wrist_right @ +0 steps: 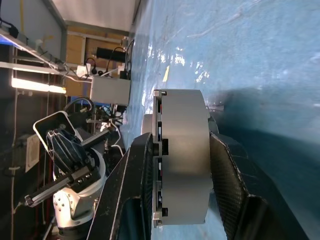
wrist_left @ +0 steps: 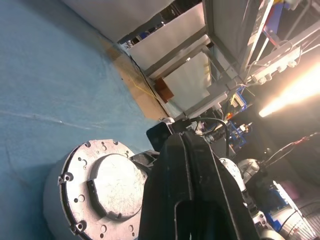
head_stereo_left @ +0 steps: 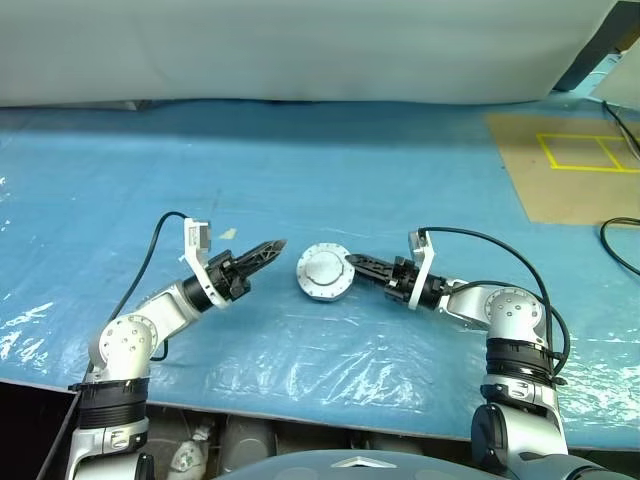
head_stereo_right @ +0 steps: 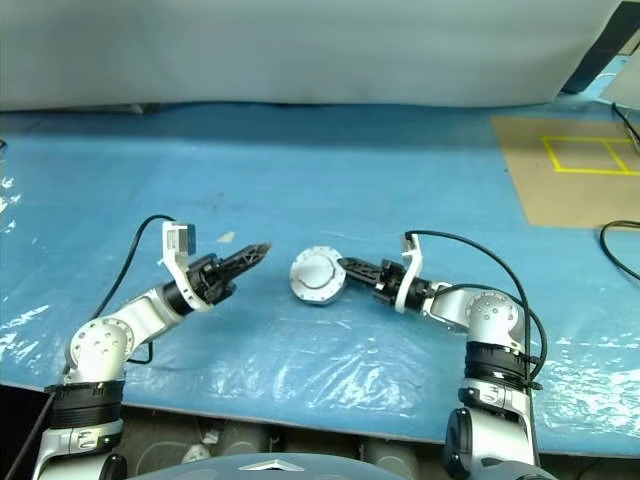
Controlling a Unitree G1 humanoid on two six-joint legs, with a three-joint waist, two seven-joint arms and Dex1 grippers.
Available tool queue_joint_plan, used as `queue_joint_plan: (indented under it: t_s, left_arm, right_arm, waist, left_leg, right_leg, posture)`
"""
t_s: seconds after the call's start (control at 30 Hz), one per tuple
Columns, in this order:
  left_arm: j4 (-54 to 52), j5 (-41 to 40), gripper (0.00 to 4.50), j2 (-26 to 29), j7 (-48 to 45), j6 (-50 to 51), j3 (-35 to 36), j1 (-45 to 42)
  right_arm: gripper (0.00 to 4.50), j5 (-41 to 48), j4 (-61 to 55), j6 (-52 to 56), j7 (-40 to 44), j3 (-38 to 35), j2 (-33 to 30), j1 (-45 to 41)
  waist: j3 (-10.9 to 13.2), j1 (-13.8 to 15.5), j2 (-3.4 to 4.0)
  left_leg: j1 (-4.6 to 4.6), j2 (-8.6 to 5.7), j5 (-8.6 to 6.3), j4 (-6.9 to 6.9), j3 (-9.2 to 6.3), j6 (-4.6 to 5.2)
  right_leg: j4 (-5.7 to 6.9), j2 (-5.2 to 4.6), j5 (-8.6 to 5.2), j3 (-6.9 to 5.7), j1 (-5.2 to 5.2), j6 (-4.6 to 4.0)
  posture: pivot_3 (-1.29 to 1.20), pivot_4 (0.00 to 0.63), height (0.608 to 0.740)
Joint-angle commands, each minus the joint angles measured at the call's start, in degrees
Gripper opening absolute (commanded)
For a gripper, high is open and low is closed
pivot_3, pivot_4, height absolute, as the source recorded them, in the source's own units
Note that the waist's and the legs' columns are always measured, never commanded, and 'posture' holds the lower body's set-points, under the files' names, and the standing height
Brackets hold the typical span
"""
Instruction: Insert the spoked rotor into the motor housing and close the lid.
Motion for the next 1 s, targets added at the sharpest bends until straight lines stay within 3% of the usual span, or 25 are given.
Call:
queue_joint_plan:
  t_s: [0.03,0.33,0.47,0.83,1.0]
  left_arm:
    - [0.4,-2.3,0.0,-0.1,2.1,0.1,2.6,-0.2]
    - [5.8,-9.7,0.0,-1.4,8.1,1.5,8.6,-0.5]
    - [5.8,-12.2,0.82,-2.6,10.7,2.9,8.7,0.3]
    - [7.0,-22.7,4.48,-4.5,15.0,5.0,10.6,1.0]
    - [7.9,-22.2,4.48,-4.1,14.5,6.1,8.7,1.4]
  right_arm:
    - [1.32,2.7,-1.4,0.4,0.0,-1.4,0.7,-0.7]
    - [1.32,7.7,-2.7,0.2,-3.0,-6.0,3.4,-5.2]
    - [1.32,11.0,-3.8,0.0,-6.3,-7.1,6.2,-9.1]
    - [1.32,16.8,-4.0,-1.8,-11.8,-6.4,8.1,-12.9]
    - [1.32,17.7,-3.3,-2.2,-12.2,-5.8,7.7,-13.5]
  waist:
    - [0.0,0.1,-0.01]
    - [0.1,0.1,-0.1]
    - [0.1,0.1,-0.11]
    - [0.1,1.1,-0.2]
    - [0.1,1.1,-0.2]
  left_leg:
    - [-0.01,-0.01,-0.01,0.0,0.0,-0.02]
    - [-0.04,-0.2,-0.02,0.07,-0.08,-0.07]
    - [-0.06,-0.19,-0.03,0.09,-0.12,-0.09]
    - [-0.15,-0.21,-0.05,0.21,-0.15,-0.14]
    - [-0.15,-0.22,-0.05,0.27,-0.21,-0.14]
  right_leg:
    - [0.0,0.0,0.01,0.0,0.0,0.01]
    - [0.03,0.01,0.03,-0.02,-0.02,0.06]
    - [0.06,0.04,0.03,-0.02,-0.03,0.06]
    - [0.06,0.08,0.09,-0.06,-0.01,0.16]
    - [0.07,0.09,0.13,-0.05,0.03,0.22]
  posture:
    - [0.0,0.15,0.74]
    - [0.0,0.15,0.74]
    - [0.0,0.15,0.74]
    - [0.0,0.15,0.74]
    - [0.0,0.15,0.74]
